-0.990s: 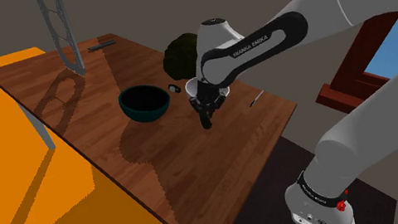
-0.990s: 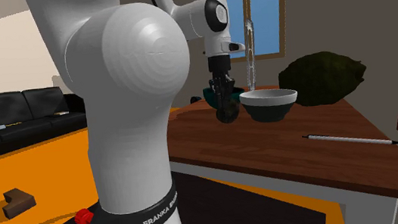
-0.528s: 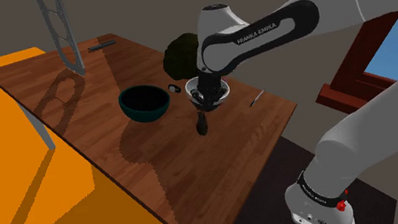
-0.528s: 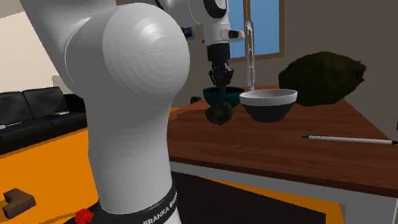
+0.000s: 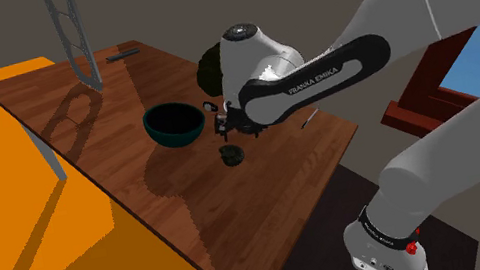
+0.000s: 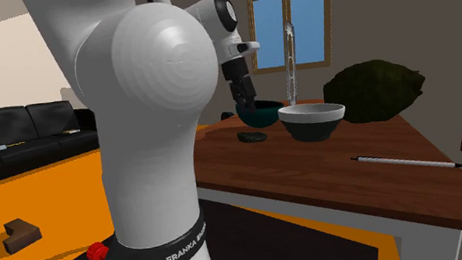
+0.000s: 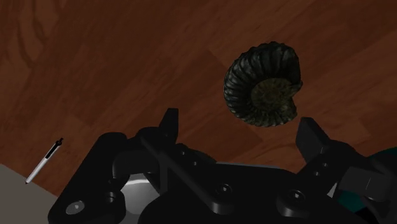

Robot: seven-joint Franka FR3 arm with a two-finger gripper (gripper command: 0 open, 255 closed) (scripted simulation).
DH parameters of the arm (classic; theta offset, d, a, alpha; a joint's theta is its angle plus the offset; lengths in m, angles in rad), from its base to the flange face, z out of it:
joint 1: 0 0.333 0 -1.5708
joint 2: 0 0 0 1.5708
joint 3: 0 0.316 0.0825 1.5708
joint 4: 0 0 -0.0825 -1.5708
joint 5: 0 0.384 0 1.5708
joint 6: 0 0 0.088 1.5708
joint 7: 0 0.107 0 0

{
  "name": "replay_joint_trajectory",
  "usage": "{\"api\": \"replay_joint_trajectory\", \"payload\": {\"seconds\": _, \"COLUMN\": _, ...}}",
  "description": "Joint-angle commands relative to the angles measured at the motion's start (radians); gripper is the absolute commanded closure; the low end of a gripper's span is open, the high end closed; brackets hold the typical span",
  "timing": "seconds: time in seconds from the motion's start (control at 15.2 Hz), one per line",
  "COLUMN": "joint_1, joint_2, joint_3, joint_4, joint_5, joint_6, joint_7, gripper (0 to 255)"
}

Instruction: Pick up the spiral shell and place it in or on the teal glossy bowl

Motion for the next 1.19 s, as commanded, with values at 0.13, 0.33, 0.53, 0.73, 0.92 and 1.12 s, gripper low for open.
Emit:
{"api": "replay_joint_trajectory", "payload": {"seconds": 0.13, "joint_1": -0.020, "joint_2": 0.038, "joint_3": 0.019, "joint_4": -0.023, "joint_5": -0.041, "joint_6": 0.058, "joint_7": 0.046, "gripper": 0}}
{"api": "replay_joint_trajectory", "payload": {"seconds": 0.33, "joint_1": -0.034, "joint_2": 0.068, "joint_3": 0.026, "joint_4": -0.034, "joint_5": -0.069, "joint_6": 0.096, "joint_7": 0.066, "gripper": 0}}
{"api": "replay_joint_trajectory", "payload": {"seconds": 0.53, "joint_1": -0.034, "joint_2": 0.068, "joint_3": 0.025, "joint_4": -0.034, "joint_5": -0.069, "joint_6": 0.096, "joint_7": 0.066, "gripper": 0}}
{"api": "replay_joint_trajectory", "payload": {"seconds": 0.73, "joint_1": -0.034, "joint_2": 0.068, "joint_3": 0.025, "joint_4": -0.034, "joint_5": -0.069, "joint_6": 0.096, "joint_7": 0.066, "gripper": 0}}
{"api": "replay_joint_trajectory", "payload": {"seconds": 0.92, "joint_1": -0.034, "joint_2": 0.068, "joint_3": 0.025, "joint_4": -0.034, "joint_5": -0.068, "joint_6": 0.095, "joint_7": 0.066, "gripper": 255}}
{"api": "replay_joint_trajectory", "payload": {"seconds": 1.12, "joint_1": -0.034, "joint_2": 0.068, "joint_3": 0.025, "joint_4": -0.034, "joint_5": -0.068, "joint_6": 0.095, "joint_7": 0.066, "gripper": 255}}
